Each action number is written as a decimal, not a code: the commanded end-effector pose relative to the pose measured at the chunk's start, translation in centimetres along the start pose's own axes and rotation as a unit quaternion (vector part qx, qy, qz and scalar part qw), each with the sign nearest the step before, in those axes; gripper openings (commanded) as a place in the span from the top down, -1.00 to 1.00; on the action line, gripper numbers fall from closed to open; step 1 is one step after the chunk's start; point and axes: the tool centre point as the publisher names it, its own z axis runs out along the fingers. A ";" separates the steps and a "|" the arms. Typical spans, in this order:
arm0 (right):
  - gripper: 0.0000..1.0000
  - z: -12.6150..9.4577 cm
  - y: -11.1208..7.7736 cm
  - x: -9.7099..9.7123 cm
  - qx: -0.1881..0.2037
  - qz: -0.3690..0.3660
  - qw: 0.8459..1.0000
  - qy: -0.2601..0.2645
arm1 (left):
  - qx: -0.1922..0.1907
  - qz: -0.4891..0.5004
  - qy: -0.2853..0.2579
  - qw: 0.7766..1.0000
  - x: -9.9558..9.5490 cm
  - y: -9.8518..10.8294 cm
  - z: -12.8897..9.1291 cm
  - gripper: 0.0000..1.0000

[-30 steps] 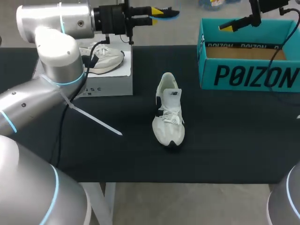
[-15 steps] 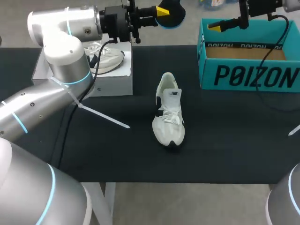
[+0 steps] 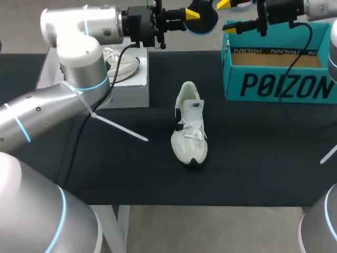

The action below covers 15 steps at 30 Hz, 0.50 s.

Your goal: Take the shoe out of the shoebox, open the shoe tongue, remove and reinsert the insole, then place the shoe into the shoebox

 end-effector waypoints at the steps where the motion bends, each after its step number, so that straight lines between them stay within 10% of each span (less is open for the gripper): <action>1: 0.04 1.3 0.5 0.5 0.004 -0.003 1.000 0.003 | 0.005 0.002 0.003 1.000 0.3 0.1 0.7 1.00; 13: 0.42 1.8 0.1 0.4 0.021 -0.004 1.000 0.003 | 0.015 0.011 0.000 1.000 0.1 0.0 1.1 1.00; 15: 0.91 1.8 0.1 0.2 0.022 -0.001 1.000 0.003 | 0.017 0.009 -0.001 1.000 0.1 -0.1 1.1 1.00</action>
